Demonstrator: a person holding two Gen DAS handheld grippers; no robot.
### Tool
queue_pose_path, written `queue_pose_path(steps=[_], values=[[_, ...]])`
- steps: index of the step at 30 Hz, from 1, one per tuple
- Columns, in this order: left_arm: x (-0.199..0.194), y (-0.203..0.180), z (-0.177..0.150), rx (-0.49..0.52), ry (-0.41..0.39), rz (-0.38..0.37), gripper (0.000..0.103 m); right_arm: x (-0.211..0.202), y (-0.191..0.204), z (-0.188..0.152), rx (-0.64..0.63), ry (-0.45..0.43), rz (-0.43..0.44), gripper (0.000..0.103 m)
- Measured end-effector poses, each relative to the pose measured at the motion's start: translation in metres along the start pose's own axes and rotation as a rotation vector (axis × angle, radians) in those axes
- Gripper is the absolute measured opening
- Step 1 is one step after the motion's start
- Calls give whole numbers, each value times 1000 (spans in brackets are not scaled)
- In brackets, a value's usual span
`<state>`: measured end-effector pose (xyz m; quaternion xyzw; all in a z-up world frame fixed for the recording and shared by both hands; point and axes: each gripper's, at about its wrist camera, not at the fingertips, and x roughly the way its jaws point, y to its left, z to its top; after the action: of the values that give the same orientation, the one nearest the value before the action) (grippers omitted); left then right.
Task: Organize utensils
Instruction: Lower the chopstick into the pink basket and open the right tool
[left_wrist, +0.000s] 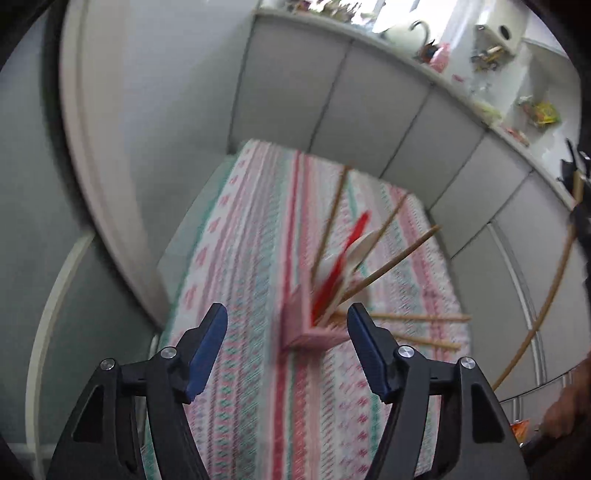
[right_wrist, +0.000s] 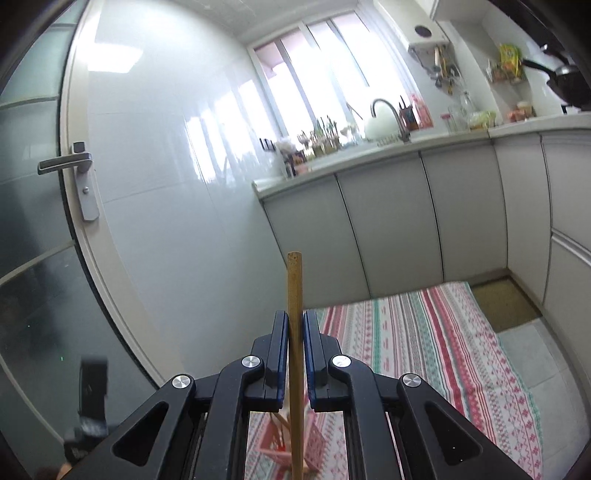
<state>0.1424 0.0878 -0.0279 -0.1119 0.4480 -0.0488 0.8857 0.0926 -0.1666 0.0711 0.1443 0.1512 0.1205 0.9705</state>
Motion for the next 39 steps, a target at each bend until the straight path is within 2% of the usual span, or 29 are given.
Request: queue_pose_path(steps=[4,13,19,25,33,39], values=[[24,20,-20,3,96,79,70,11,26,-6,-20,-70,-16,8],[63,53,-40,34,263,155,70,53,69,-31,-21,-190,-67,8],[60,64,-35,17,252,155,70,88,102,-55,-153,-263,-153,8],[64,69,-34,10,267,145,70,118,120,-84,-295,-276,-225,8],[63,68,-33,2,269,129,70,147,115,-110,-320,-236,-266,8],[65,71,-33,-14,272,130,70,141,116,-118,-358,-271,-301,9]])
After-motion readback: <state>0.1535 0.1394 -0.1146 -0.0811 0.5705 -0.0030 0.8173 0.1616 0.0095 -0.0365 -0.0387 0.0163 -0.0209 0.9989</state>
